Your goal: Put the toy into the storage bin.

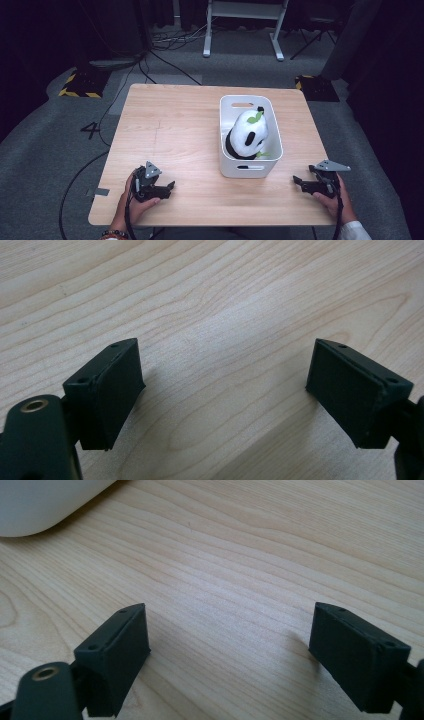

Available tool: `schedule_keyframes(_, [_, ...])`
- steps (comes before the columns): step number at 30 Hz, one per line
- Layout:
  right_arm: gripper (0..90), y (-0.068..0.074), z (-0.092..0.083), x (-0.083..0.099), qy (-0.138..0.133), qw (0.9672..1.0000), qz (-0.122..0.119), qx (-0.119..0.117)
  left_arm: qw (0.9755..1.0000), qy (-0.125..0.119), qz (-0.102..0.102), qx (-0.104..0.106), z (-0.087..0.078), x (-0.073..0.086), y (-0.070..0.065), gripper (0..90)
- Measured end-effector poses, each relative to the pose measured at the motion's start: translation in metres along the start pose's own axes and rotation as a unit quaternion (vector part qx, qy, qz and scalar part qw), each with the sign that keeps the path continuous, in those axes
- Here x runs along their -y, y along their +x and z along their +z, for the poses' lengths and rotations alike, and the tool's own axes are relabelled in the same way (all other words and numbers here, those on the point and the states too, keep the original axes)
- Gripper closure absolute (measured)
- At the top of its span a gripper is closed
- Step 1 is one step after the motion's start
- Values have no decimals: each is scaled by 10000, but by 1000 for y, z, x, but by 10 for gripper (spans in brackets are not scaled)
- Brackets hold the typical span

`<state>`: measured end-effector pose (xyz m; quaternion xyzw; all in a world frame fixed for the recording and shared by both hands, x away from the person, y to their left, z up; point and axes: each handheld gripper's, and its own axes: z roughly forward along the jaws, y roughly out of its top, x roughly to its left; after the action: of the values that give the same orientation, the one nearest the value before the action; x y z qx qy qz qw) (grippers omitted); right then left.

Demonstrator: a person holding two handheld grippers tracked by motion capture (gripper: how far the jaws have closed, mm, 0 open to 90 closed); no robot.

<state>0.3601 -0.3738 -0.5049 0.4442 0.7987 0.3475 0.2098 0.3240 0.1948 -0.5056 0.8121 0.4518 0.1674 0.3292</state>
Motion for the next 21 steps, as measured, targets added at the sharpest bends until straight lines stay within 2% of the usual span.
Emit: schedule_keyframes(21, [162,0,0,0,-3,10000,-28,-15,10000,9,31,28,0,0,1,151])
